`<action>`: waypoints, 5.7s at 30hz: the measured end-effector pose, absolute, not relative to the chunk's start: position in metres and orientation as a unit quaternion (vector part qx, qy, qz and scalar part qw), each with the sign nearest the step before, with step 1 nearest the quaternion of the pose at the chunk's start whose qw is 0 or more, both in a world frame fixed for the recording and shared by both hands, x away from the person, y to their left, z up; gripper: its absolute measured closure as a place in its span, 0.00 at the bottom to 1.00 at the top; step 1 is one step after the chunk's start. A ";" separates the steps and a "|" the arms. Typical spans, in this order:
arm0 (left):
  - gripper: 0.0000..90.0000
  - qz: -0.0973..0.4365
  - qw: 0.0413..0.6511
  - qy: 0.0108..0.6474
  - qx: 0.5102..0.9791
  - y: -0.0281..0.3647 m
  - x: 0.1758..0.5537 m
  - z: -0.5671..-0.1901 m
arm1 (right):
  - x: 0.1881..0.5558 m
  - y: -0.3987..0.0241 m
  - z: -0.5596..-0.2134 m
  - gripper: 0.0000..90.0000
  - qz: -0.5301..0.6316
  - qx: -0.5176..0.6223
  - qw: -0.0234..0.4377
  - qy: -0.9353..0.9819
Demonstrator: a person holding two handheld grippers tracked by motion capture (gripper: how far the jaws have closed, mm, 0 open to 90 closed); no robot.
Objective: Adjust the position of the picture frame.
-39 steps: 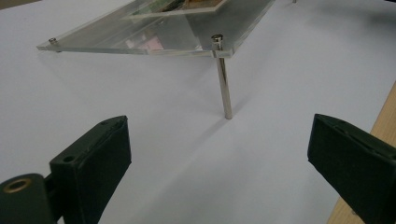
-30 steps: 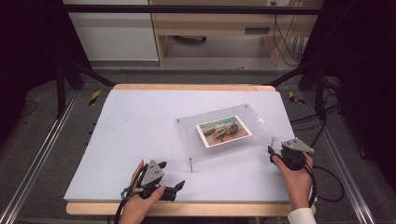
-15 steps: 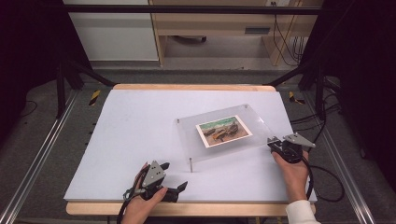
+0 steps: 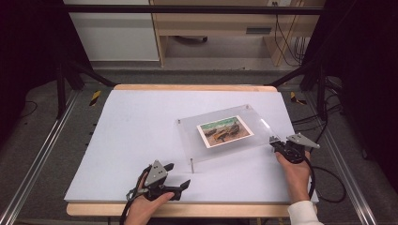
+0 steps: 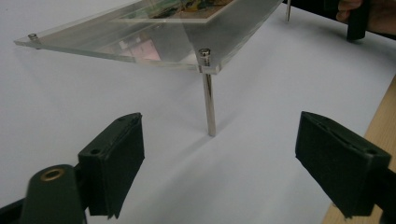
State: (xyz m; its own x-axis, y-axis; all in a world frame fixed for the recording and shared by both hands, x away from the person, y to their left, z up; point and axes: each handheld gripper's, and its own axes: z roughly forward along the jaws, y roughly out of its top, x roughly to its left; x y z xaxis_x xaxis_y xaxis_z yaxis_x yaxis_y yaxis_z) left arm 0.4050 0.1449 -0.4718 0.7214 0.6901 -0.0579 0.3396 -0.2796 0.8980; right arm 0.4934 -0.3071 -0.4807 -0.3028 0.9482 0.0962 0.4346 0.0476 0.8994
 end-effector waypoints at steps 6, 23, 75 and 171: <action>0.38 0.177 0.502 0.335 0.777 0.129 0.417 -0.475 | 0.498 -0.309 -0.477 0.92 0.468 0.530 0.268 0.655; 0.89 0.141 0.549 0.366 0.739 0.113 0.442 -0.478 | 0.500 -0.310 -0.472 0.92 0.475 0.537 0.259 0.647; 0.91 0.173 0.557 0.378 0.719 0.156 0.450 -0.444 | 0.499 -0.267 -0.448 0.94 0.491 0.472 0.300 0.668; 0.93 0.208 0.449 0.438 0.750 0.231 0.463 -0.473 | 0.453 -0.177 -0.478 0.94 0.443 0.502 0.238 0.703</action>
